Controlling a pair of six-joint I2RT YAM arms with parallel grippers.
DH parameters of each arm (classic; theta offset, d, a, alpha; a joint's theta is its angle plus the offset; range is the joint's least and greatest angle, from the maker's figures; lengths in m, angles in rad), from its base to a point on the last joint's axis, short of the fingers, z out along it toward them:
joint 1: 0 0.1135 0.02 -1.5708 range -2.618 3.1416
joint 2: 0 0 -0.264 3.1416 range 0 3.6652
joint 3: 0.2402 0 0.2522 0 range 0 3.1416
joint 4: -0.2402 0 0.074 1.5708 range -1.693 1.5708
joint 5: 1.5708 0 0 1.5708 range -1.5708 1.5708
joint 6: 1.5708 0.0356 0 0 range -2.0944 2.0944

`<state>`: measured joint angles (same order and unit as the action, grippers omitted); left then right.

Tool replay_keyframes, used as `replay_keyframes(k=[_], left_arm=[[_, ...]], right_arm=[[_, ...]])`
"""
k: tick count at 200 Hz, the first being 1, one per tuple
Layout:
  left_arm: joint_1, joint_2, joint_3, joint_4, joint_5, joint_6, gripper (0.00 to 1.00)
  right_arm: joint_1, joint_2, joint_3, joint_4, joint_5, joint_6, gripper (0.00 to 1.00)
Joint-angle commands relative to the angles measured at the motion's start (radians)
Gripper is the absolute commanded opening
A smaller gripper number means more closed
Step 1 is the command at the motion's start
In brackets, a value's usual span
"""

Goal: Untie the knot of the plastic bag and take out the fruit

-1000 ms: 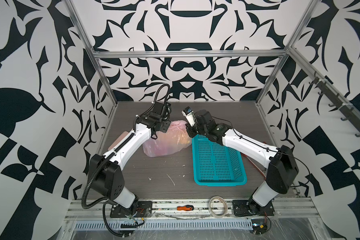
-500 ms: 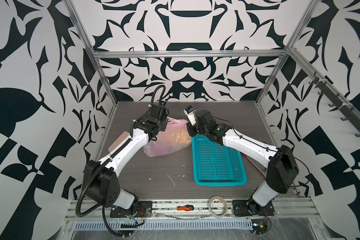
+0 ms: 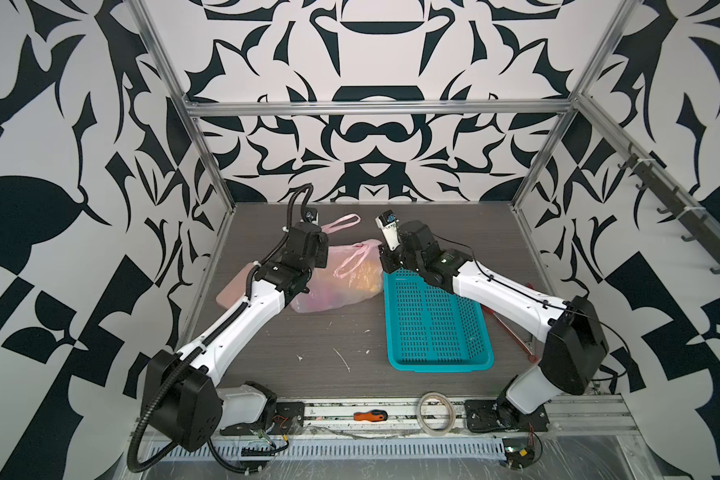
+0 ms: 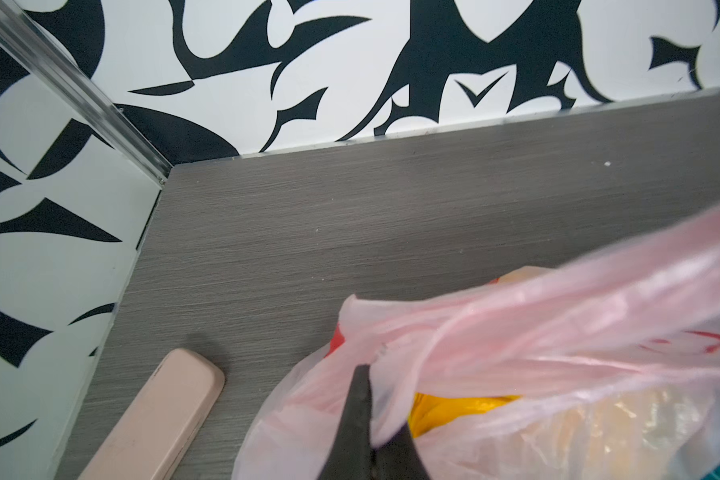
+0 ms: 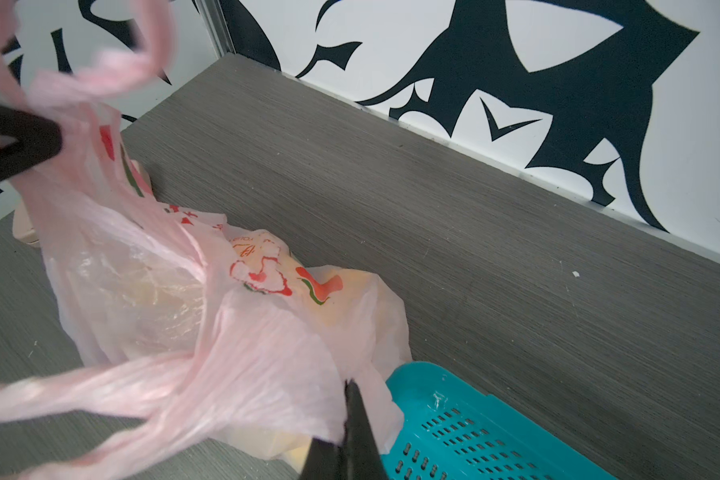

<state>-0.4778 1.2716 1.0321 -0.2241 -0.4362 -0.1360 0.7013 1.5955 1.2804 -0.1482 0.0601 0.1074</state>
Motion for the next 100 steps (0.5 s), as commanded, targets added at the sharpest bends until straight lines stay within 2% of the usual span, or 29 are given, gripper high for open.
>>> replay_keyframes(k=[1,28,67,100], left_arm=[[0.001,-0.068,-0.046,0.132,0.048,-0.076,0.00],[0.001,-0.110,-0.118,0.224,0.104,-0.132,0.00],[0.001,-0.128,-0.158,0.245,0.177,-0.176,0.00],[0.001,-0.185,-0.218,0.311,0.190,-0.228,0.00]], right_arm=[[-0.006,-0.030,0.027,0.007,-0.016,0.029,0.00],[-0.005,-0.066,0.001,0.014,-0.015,0.043,0.07],[-0.003,-0.110,0.002,-0.047,0.011,0.028,0.28],[0.012,-0.148,-0.009,-0.064,0.085,-0.010,0.43]])
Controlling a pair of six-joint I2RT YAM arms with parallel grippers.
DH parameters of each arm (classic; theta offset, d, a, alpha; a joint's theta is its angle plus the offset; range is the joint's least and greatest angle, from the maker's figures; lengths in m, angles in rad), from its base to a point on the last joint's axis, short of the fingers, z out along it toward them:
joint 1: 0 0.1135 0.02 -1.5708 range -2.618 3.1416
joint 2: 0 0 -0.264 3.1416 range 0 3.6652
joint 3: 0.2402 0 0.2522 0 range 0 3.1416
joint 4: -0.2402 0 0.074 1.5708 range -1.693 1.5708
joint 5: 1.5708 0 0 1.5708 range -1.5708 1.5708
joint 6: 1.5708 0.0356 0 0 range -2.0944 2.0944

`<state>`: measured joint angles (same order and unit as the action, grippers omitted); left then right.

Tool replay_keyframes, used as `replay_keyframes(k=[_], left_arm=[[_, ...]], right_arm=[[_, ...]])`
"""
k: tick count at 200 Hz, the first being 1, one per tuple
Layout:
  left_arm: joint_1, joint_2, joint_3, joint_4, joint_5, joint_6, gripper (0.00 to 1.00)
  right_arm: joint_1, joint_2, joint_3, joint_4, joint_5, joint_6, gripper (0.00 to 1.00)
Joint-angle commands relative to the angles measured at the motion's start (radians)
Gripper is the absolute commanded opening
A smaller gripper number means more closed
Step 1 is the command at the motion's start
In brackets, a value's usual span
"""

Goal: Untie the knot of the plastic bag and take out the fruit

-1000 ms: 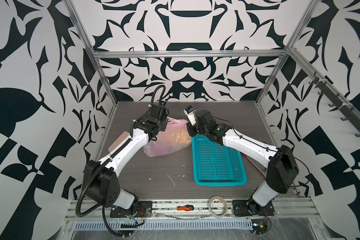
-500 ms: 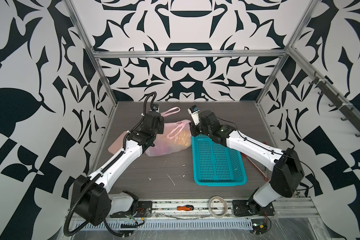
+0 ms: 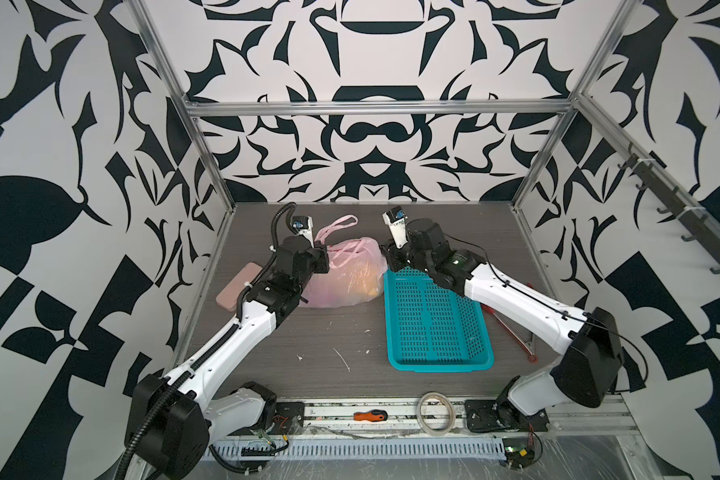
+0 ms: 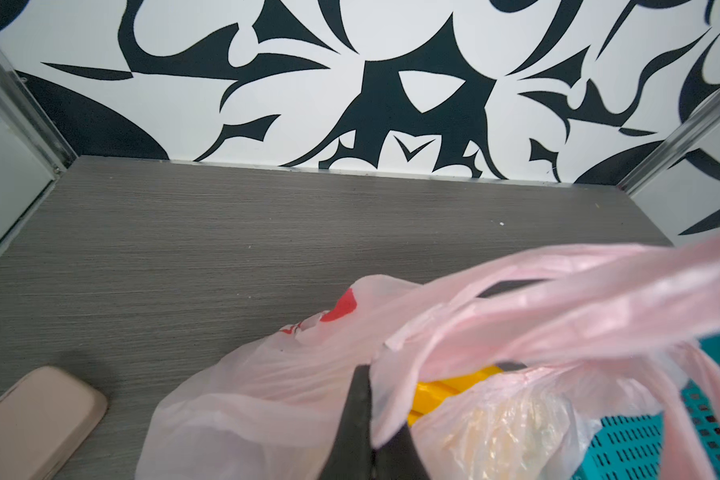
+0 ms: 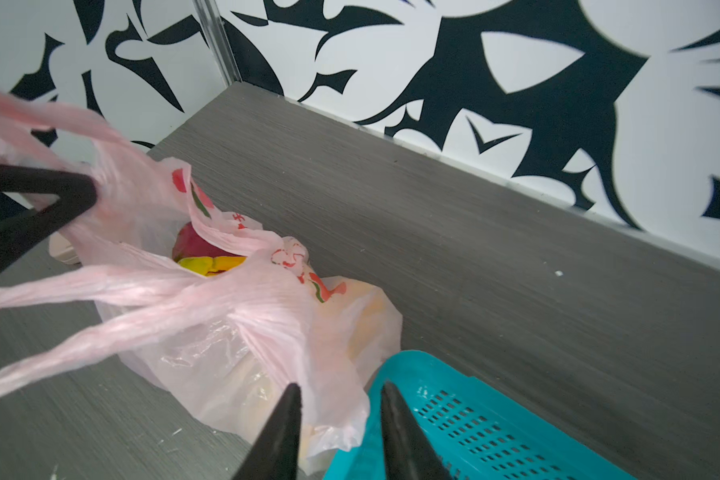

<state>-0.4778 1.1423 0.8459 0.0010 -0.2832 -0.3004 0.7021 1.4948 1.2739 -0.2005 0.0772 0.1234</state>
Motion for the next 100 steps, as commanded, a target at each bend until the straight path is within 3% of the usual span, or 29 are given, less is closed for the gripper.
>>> replay_keyframes(k=[1,73,100], left_arm=[[0.001,-0.057,-0.034,0.087,0.039,-0.065,0.00],[0.001,-0.105,-0.116,0.170,0.066,-0.139,0.00],[0.001,-0.099,-0.131,0.193,0.073,-0.148,0.00]], right_arm=[[0.011,-0.047,-0.003,-0.011,0.068,-0.026,0.43],[0.175,0.009,0.052,-0.037,0.271,-0.248,0.59],[0.202,0.071,0.086,-0.004,0.321,-0.271,0.64]])
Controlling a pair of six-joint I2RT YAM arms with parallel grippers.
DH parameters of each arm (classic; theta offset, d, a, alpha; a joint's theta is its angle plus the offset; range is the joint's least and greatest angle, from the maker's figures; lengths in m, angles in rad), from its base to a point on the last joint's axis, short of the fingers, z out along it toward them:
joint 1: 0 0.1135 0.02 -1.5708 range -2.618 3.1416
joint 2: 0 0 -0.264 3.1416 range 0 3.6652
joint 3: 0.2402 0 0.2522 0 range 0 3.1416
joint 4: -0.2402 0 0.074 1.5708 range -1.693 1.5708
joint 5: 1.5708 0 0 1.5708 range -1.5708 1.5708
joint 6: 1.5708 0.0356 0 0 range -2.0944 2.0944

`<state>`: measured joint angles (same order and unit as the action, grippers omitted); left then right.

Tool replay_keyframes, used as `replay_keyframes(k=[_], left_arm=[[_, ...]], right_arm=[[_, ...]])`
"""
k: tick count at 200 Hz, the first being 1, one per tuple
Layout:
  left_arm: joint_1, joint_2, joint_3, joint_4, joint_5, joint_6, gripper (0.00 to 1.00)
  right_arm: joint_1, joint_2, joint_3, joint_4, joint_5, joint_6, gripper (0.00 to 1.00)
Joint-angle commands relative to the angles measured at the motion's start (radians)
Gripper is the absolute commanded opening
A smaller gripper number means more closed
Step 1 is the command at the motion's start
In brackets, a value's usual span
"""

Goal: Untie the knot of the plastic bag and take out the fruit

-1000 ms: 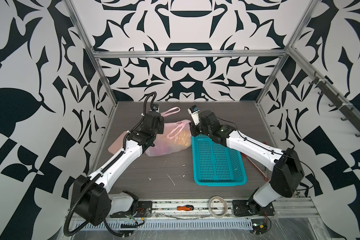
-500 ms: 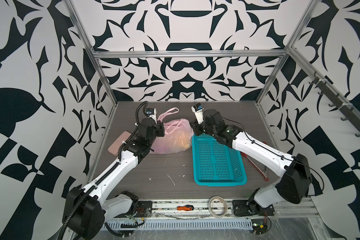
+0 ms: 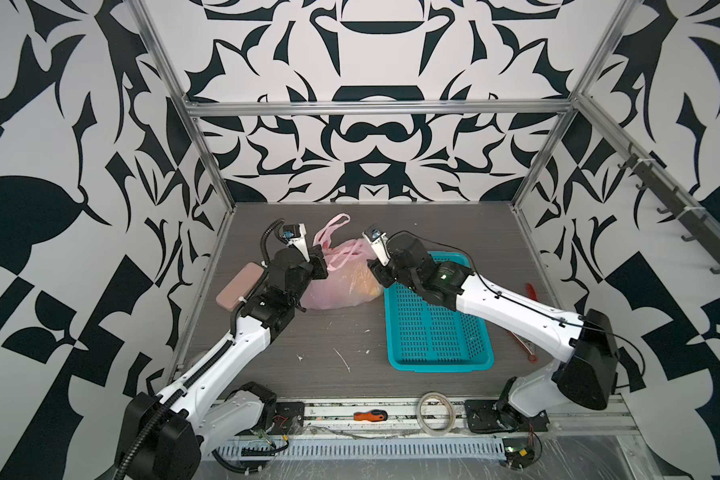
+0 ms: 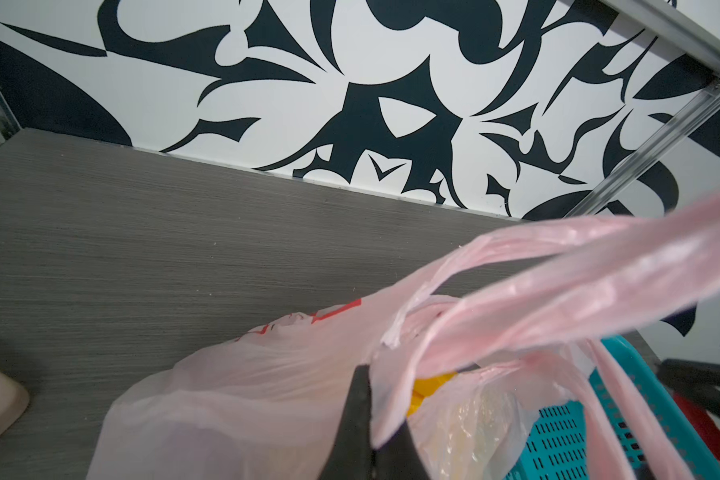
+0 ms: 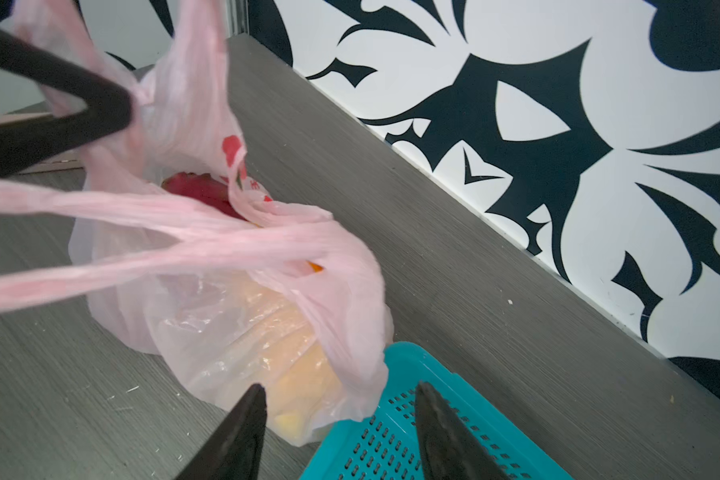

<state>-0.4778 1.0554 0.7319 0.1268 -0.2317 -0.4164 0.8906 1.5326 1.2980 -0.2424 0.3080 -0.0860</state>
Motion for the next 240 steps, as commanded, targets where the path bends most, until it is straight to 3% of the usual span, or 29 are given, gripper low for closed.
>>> replay_keyframes(k=[1,88,108,128,161,177,240], left_arm=[[0.001,-0.013,-0.018,0.068,0.021,-0.032,0.00],[0.001,-0.039,-0.065,0.108,0.023,-0.036,0.00],[0.001,-0.041,-0.076,0.122,0.005,-0.036,0.00],[0.002,-0.047,-0.095,0.148,-0.033,-0.038,0.00],[0.005,-0.056,-0.124,0.192,-0.078,-0.054,0.00],[0.008,-0.061,-0.130,0.192,-0.070,-0.067,0.00],[0.008,-0.093,-0.146,0.190,-0.002,-0.115,0.00]], right_arm=[[0.014,0.036,0.063,0.040,0.091,-0.061,0.64],[0.024,0.222,0.160,0.251,0.268,-0.012,0.67],[0.024,0.261,0.194,0.272,0.300,0.004,0.55],[0.021,0.259,0.194,0.270,0.306,0.026,0.34],[0.007,0.212,0.178,0.213,0.246,0.073,0.13],[0.003,0.191,0.173,0.167,0.199,0.089,0.15],[0.007,0.156,0.137,0.135,0.126,0.102,0.50]])
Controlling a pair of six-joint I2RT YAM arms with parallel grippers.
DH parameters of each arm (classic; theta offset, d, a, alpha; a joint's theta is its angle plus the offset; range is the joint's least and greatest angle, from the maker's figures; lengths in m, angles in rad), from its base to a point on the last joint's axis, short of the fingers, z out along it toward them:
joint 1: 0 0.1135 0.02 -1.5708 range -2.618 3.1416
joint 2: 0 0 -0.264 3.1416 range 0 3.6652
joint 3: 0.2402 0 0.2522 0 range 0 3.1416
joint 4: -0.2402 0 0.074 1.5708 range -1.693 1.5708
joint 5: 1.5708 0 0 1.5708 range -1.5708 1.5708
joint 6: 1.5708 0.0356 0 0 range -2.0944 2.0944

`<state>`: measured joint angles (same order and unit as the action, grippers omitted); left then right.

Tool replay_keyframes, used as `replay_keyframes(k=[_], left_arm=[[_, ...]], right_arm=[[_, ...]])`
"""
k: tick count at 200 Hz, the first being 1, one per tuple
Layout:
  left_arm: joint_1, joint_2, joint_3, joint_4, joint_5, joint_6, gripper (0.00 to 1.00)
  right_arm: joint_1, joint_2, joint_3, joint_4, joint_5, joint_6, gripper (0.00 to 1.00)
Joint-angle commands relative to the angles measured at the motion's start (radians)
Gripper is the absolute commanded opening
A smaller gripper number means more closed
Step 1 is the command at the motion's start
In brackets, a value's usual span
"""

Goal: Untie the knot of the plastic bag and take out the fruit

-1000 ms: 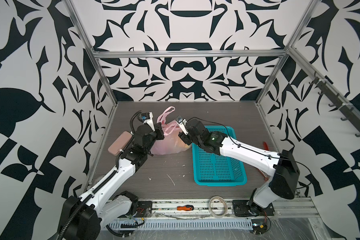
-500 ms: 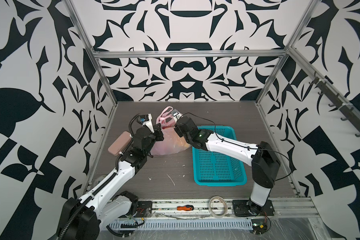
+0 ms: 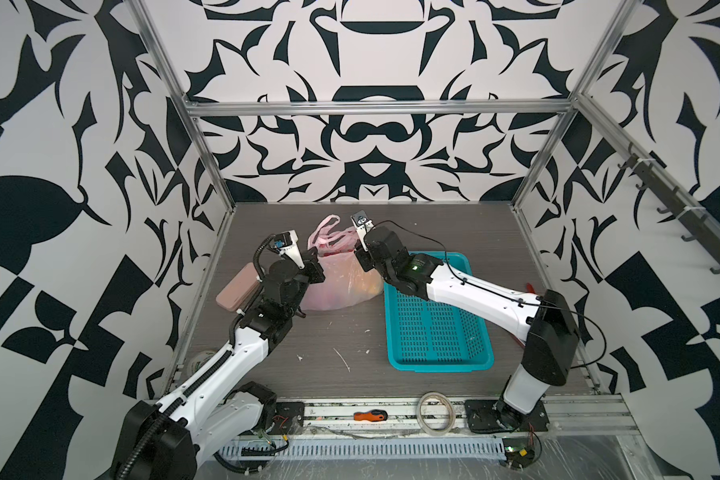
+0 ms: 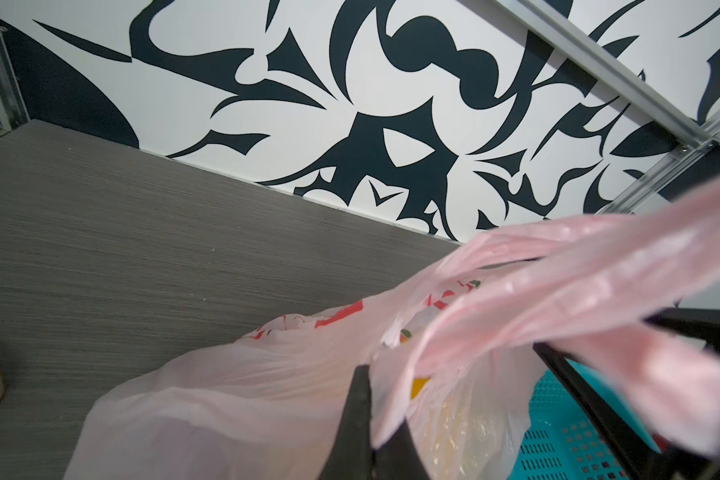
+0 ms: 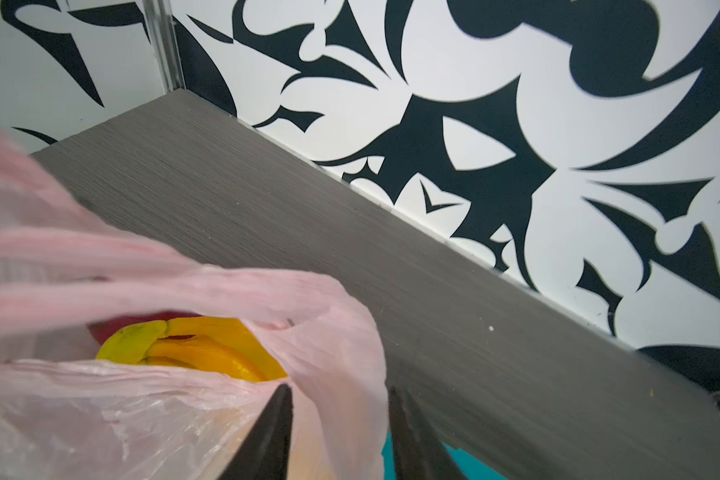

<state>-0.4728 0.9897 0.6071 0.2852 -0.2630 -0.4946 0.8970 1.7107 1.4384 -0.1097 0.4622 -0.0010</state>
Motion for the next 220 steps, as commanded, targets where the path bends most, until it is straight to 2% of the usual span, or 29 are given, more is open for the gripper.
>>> replay_keyframes(k=[1,78,167,180,189,220], left_arm=[[0.003,-0.028,-0.022,0.031,0.030,-0.036,0.00],[0.003,-0.078,-0.052,0.022,0.068,-0.052,0.00],[0.004,-0.092,-0.093,0.048,0.061,-0.068,0.00],[0.003,-0.094,-0.099,0.051,0.051,-0.069,0.00],[0.003,-0.094,-0.104,0.056,0.043,-0.068,0.00],[0.004,-0.098,-0.127,0.078,0.010,-0.081,0.00]], right_arm=[[0.000,-0.022,-0.003,0.002,-0.028,0.017,0.51],[0.017,0.041,0.017,0.065,0.031,-0.008,0.68],[0.036,0.178,0.058,0.285,0.321,-0.019,0.74],[0.036,0.188,0.068,0.297,0.348,-0.011,0.71],[0.036,0.191,0.074,0.296,0.356,-0.007,0.66],[0.036,0.152,0.054,0.255,0.331,0.034,0.33]])
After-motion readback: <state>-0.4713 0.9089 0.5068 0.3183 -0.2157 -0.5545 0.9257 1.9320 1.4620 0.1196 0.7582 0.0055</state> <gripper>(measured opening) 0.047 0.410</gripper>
